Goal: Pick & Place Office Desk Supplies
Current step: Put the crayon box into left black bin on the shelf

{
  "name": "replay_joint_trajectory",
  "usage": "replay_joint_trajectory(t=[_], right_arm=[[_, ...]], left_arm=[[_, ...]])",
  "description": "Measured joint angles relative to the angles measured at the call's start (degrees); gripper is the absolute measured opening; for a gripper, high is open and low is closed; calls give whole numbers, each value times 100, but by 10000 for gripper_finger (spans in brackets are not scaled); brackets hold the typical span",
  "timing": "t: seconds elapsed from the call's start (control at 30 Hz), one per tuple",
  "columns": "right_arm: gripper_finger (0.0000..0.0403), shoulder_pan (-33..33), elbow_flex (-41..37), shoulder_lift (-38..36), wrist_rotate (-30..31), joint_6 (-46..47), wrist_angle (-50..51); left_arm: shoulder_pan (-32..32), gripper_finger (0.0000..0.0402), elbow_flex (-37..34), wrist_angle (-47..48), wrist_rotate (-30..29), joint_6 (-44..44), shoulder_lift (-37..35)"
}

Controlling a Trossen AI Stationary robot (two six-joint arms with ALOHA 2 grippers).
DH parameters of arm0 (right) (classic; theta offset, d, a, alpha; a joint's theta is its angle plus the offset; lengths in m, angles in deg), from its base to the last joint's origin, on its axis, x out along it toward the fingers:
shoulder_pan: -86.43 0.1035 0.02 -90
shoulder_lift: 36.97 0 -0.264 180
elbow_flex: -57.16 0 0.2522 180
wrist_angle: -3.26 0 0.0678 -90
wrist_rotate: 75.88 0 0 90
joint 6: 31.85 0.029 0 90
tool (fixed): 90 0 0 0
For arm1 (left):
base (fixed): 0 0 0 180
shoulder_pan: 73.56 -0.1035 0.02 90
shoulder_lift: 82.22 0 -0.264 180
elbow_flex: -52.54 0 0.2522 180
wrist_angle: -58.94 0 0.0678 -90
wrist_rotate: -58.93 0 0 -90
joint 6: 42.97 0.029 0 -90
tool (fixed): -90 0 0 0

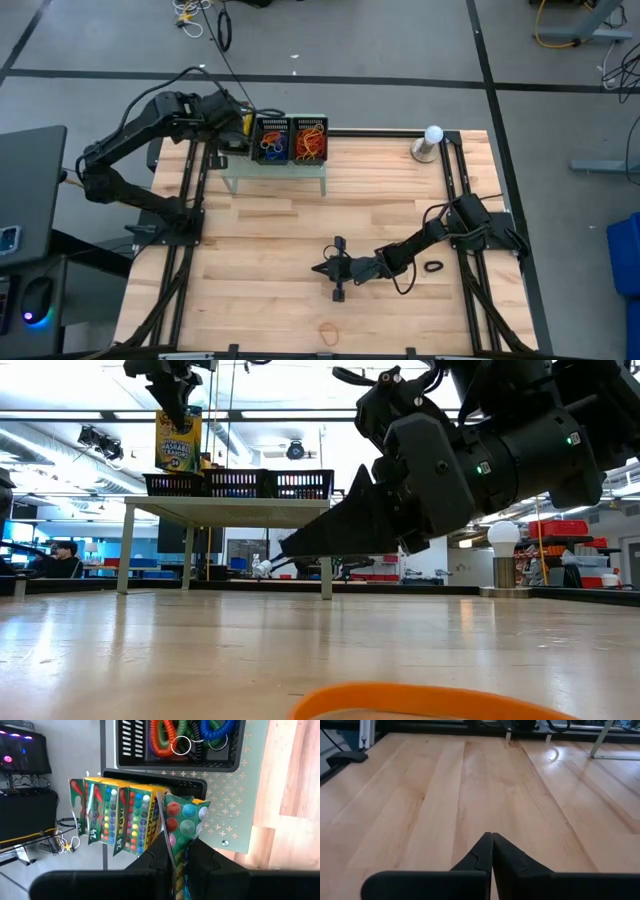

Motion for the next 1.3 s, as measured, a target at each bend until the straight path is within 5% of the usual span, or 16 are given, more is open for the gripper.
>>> replay_joint_trajectory(t=[0.8,1.3], right_arm=[[9,1,0,0,-19,-2,23],[9,-2,0,-1,-15,-7,86]], left_arm=[[-446,62,-517,-596,143,574,197],[-435,139,-623,-658,-114,325,197]])
